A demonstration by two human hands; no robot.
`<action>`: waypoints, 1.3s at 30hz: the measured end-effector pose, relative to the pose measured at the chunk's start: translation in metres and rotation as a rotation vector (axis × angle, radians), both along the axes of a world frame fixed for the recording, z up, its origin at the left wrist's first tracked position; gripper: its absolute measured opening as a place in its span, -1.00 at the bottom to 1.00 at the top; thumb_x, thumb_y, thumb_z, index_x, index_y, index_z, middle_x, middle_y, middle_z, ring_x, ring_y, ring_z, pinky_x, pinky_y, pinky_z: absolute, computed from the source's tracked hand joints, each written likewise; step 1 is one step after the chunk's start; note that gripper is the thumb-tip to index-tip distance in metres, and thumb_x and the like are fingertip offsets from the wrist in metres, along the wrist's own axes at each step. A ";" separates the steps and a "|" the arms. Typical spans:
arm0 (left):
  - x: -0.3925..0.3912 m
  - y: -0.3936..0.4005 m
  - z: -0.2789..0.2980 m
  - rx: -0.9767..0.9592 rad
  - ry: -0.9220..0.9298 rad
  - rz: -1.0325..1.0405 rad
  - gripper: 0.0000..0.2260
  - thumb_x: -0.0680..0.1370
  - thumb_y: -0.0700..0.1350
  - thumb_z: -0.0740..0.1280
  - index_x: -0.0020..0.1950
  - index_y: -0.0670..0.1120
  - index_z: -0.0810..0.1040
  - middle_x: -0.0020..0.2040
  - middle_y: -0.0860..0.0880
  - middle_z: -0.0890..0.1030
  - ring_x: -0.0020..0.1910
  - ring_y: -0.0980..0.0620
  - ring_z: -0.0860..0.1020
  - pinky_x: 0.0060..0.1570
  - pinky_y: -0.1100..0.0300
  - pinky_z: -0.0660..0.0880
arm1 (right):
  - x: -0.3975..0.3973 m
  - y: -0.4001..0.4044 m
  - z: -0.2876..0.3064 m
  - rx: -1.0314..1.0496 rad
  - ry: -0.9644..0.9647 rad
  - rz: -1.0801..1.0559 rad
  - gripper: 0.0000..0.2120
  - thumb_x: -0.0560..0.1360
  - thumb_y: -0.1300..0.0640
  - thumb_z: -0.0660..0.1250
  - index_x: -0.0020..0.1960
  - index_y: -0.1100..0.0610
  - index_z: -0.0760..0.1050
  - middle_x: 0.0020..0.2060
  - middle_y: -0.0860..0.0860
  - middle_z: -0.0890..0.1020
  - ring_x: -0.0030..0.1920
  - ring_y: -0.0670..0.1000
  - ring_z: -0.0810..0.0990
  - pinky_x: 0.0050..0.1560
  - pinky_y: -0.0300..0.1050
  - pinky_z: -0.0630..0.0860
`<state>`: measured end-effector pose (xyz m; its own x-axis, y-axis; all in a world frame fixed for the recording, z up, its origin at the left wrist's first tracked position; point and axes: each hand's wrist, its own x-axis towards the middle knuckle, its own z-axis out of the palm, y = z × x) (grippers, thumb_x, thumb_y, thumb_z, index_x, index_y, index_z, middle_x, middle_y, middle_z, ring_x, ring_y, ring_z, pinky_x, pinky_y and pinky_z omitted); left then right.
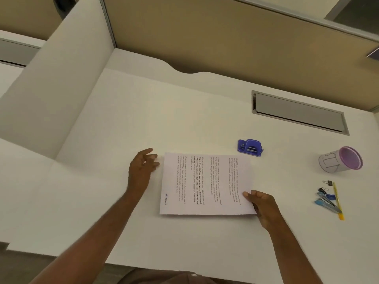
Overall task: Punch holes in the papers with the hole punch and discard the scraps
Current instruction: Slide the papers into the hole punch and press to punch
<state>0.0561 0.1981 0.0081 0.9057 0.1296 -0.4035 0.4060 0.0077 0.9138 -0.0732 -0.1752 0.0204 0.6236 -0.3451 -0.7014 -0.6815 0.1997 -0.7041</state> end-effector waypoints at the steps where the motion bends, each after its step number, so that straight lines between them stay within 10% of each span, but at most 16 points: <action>1: 0.003 -0.006 0.004 -0.081 0.100 -0.026 -0.77 0.66 -0.17 0.28 0.31 -0.11 0.57 0.16 -0.17 0.69 -0.02 -0.14 0.71 0.11 -0.01 0.64 | -0.006 -0.006 0.002 0.001 -0.004 -0.023 -0.70 0.47 0.26 0.47 0.07 0.48 0.56 -0.01 0.24 0.73 -0.08 0.15 0.72 0.02 -0.02 0.63; 13: -0.010 -0.111 0.010 0.030 0.273 -0.264 -0.84 0.60 -0.05 0.40 -0.14 -0.06 0.68 -0.29 0.08 0.74 -0.30 0.05 0.72 -0.35 0.19 0.61 | -0.034 -0.074 0.009 0.036 -0.014 -0.124 -0.82 0.46 0.24 0.48 -0.01 0.35 0.65 -0.03 0.19 0.75 -0.07 0.14 0.72 0.04 0.02 0.63; 23: -0.010 -0.166 0.010 0.207 0.231 -0.237 -0.75 0.61 -0.11 0.39 -0.11 -0.29 0.65 -0.13 -0.24 0.72 -0.23 -0.18 0.65 -0.11 -0.16 0.65 | -0.029 -0.113 0.005 0.023 0.047 -0.156 -0.89 0.46 0.25 0.48 -0.08 0.30 0.65 -0.07 0.21 0.75 -0.11 0.17 0.71 -0.18 -0.12 0.63; 29: -0.002 -0.186 0.005 0.287 0.210 -0.243 -0.70 0.59 -0.10 0.39 -0.30 -0.22 0.58 -0.40 0.00 0.57 -0.38 -0.03 0.49 -0.23 0.07 0.47 | -0.022 -0.124 0.001 0.021 0.071 -0.199 -0.91 0.47 0.28 0.47 -0.07 0.31 0.63 -0.10 0.18 0.74 -0.18 0.12 0.71 -0.19 -0.09 0.67; 39: 0.008 -0.194 -0.003 0.308 0.214 -0.208 -0.72 0.59 -0.09 0.40 -0.19 -0.29 0.62 -0.24 -0.12 0.66 -0.29 -0.07 0.54 -0.23 0.13 0.44 | -0.010 -0.127 -0.010 0.017 0.070 -0.217 -0.88 0.48 0.31 0.45 -0.03 0.36 0.60 -0.01 0.26 0.70 -0.10 0.21 0.66 -0.05 0.01 0.61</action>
